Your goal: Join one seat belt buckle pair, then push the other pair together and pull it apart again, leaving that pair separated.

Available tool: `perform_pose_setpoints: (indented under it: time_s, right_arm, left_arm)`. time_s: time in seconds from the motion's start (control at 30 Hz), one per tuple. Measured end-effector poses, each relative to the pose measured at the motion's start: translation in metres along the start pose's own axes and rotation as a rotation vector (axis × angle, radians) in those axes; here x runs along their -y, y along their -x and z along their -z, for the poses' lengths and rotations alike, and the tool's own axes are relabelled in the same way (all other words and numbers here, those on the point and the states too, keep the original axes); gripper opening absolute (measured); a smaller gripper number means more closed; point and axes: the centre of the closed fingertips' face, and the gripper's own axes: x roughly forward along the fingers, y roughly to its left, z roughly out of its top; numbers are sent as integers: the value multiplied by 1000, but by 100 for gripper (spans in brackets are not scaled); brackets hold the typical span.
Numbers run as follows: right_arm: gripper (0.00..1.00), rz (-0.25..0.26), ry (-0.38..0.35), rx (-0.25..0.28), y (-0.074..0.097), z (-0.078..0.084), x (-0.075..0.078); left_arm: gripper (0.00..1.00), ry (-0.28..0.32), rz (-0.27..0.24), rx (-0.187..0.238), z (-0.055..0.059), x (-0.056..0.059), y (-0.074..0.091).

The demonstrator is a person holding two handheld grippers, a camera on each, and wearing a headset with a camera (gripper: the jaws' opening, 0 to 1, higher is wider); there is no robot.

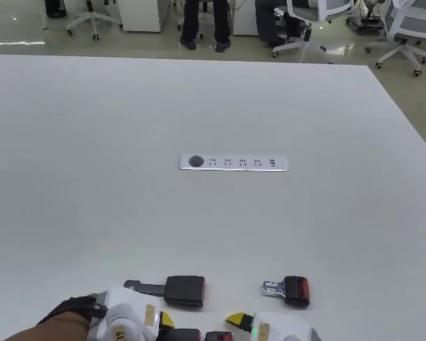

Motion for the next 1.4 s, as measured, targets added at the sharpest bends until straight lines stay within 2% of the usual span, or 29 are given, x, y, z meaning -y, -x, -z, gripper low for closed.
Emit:
perform_pose_setpoints:
  time_s: [0.03,0.07,0.13,0.2,0.27,0.37,0.47,0.57,0.77,0.9,1.07,1.13,1.2,1.33,1.4]
  right_arm:
    - [64,-6,-18,8,2,-1,0]
    - [66,0,4,3,4,2,4]
    - [63,20,23,-4,7,3,7]
    - [64,29,-1,6,11,2,12]
    - [64,61,7,10,15,2,19]
    - [63,70,-8,26,20,-3,24]
    - [63,73,-14,42,25,-5,29]
    - [61,67,-33,32,29,-3,37]
    - [66,66,-19,45,43,-4,51]
    - [65,71,-16,28,54,7,68]
    - [66,82,-35,12,68,16,90]
    - [65,85,-22,-17,72,27,101]
    - [64,87,-33,-23,77,31,110]
    - [63,90,-68,-26,79,41,121]
    - [63,84,-81,-37,80,48,129]
  left_arm:
    - [49,-1,5,-1,0,1,1]
    - [55,-3,7,6,-2,2,2]
    - [60,18,13,28,-8,5,5]
    - [60,12,-1,39,-13,3,9]
    - [63,14,-15,37,-17,-1,12]
    - [64,10,-29,55,-24,-6,18]
    - [64,2,-46,55,-27,-15,24]
    - [66,-2,-71,59,-30,-28,30]
    - [68,-9,-96,56,-35,-48,36]
    - [70,-24,-120,51,-39,-62,39]
    - [71,-49,-114,31,-40,-75,37]
    - [71,-50,-112,29,-40,-81,35]
    - [71,-54,-104,30,-40,-84,32]
    - [70,-67,-93,18,-36,-92,25]
    - [70,-54,-85,4,-31,-96,20]
